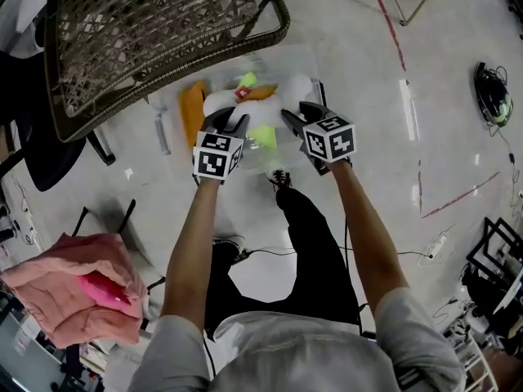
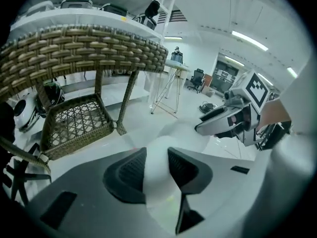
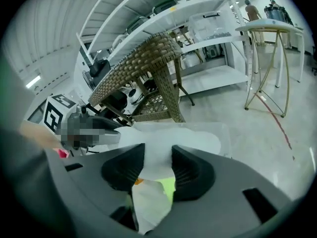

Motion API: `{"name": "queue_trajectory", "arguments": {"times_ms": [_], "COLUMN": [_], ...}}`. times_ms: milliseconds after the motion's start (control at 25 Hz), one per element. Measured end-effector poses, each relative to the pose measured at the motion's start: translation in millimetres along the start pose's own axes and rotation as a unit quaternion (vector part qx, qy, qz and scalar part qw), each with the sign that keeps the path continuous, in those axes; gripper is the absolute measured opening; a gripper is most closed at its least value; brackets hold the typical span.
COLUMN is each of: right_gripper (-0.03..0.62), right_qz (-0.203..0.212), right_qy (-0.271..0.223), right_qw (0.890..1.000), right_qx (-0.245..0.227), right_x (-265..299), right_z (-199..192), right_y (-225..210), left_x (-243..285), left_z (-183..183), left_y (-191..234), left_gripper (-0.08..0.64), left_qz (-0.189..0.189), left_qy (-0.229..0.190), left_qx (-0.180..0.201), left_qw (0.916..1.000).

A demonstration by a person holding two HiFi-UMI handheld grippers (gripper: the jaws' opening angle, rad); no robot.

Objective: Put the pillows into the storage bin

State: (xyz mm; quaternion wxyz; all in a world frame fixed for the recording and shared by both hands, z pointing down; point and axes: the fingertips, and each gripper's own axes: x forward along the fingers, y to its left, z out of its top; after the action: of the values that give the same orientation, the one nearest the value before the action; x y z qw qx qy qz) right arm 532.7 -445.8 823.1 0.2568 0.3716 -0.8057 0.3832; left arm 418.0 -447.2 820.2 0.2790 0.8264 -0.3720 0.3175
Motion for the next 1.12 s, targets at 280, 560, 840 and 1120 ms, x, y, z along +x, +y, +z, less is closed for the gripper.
{"name": "queue_trajectory", "arguments": {"times_ms": [280, 560, 840, 1120], "right_gripper": [0.243, 0.301, 0.299, 0.298], "right_qz": [-0.014, -0.031, -0.027, -0.029], "right_qy": [0.005, 0.017, 0.032, 0.005], "right_qw": [1.000, 0.999, 0.999, 0.999], "right_qx": [-0.005, 0.004, -0.008, -0.038], "right_x": [28, 19, -1, -39], "right_z": [-8, -20, -3, 39], "right_y": [-48, -60, -38, 37], "left_x": [50, 52, 16, -78], "left_z": [5, -6, 3, 19], "left_y": [12, 20, 21, 38], "left_gripper": [0.200, 0.255, 0.255, 0.244], "left_qz": [0.030, 0.046, 0.054, 0.076], "left_qy": [-0.001, 0.009, 0.007, -0.036], "left_qx": [0.042, 0.007, -0.020, -0.069], "left_qw": [0.9987, 0.9989, 0.9983, 0.9941]}}
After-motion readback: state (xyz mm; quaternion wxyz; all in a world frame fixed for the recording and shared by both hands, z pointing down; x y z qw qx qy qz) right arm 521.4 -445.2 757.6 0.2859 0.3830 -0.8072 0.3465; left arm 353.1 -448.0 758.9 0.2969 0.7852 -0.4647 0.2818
